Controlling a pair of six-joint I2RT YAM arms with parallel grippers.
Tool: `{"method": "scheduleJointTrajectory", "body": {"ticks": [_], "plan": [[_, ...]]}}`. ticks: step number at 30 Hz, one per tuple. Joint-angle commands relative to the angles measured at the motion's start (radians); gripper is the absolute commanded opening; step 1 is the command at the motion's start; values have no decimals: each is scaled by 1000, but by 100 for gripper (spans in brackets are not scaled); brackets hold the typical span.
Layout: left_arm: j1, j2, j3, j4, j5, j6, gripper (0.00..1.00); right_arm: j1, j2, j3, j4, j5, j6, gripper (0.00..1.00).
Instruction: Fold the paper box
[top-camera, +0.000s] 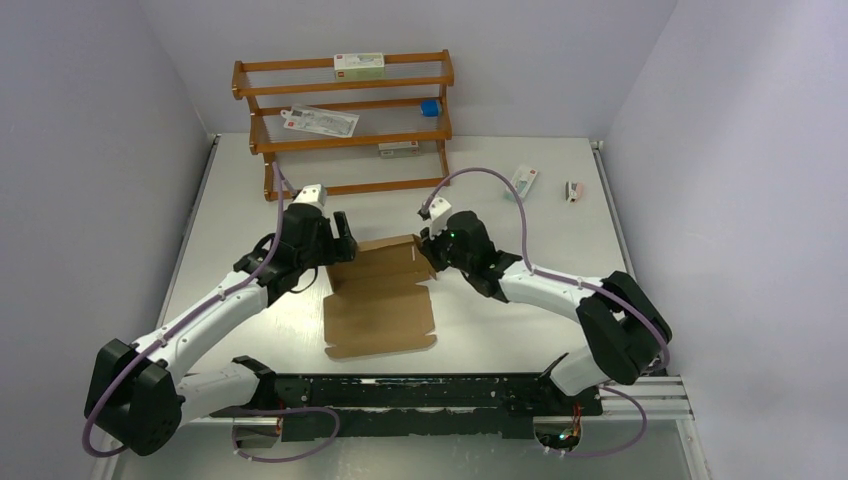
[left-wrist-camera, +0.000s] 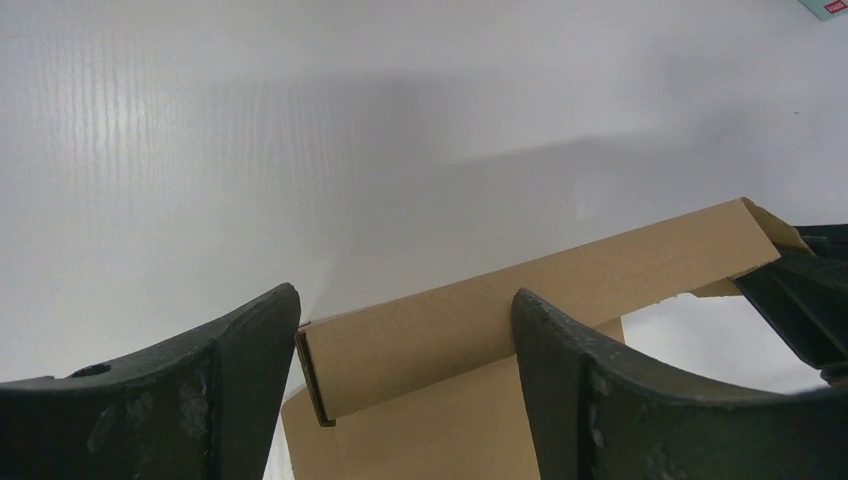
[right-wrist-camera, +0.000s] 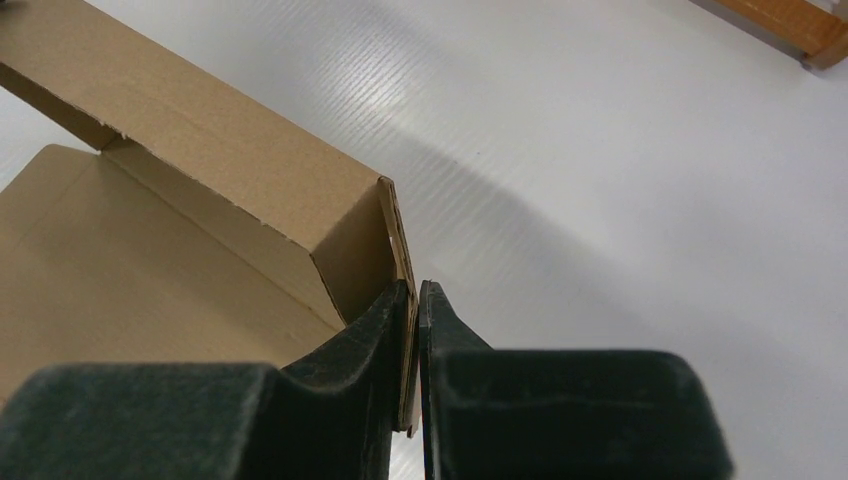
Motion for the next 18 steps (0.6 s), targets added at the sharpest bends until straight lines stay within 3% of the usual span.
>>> {"method": "scheduleJointTrajectory", "body": {"ticks": [1,5,14,18], "plan": [[-11,-5,21,39,46,-6,81,29,-40,-63,93,9,27,11],[-11,-32,65,-29,-91,38,83,24,-50,-77,67,50,-22,10],[-80,-168,144,-131,-232,83,87,24,-120,-120,50,53,-41,15],[-148,-220,112,-118,-205,104,92,24,-129,-120,42,67,-46,18]]}}
